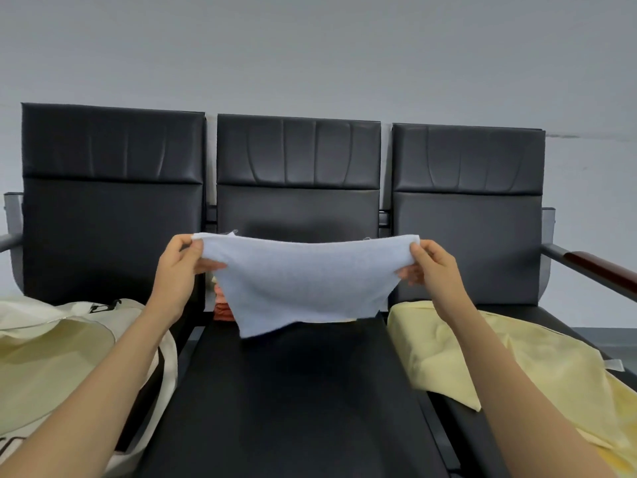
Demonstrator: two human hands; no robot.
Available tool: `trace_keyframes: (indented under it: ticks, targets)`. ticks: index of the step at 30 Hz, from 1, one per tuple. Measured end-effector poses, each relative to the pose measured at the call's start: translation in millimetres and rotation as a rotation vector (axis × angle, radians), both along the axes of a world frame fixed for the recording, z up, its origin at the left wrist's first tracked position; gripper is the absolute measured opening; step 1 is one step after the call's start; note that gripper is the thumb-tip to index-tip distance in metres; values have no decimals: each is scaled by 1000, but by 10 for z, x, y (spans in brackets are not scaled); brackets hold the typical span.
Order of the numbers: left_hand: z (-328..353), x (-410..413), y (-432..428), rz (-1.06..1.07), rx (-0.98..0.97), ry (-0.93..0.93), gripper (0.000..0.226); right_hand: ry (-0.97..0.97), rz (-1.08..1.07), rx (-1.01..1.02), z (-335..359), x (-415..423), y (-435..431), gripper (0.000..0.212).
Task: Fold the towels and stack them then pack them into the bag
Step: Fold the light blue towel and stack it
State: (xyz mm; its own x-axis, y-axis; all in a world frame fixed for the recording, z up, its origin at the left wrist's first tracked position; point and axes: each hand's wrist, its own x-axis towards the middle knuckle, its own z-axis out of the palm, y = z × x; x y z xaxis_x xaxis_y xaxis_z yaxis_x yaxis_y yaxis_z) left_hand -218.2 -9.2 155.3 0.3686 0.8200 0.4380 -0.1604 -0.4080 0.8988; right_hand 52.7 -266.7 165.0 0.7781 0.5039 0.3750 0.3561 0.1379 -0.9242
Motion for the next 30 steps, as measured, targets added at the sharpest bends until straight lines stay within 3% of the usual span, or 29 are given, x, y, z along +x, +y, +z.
trace_keyframes:
  ticks: [5,8,10,13,16,19,25,30]
  targets:
    - [-327,-248,-18,-81,-28,186,24,88,-58,-167,-217,-53,-120,19]
    - [-568,-374,-74,-153,-91,327,22,142,20,-338,-376,-123,-217,22]
    - [-746,-415,-64,-197,-158,433,20,162,74,-463,-502,-153,-285,29]
    - [-1030,-412,-5,-252,-305,646,18,238,97,-635,-721,-160,-366,17]
    - [-1311,-355,26,-240,-395,801,19,330,89,-760,-1026,-111,-356,18]
    - [-1468,-250,38,-191,-401,820,21,351,52,-813,-1261,-83,-277,18]
    - [-1432,66,225,-65,-412,739,20,389,-114,-699,-1409,144,67,29]
    - [-1544,275,446,-7,-465,767,21,296,-161,-764,-1502,256,376,17]
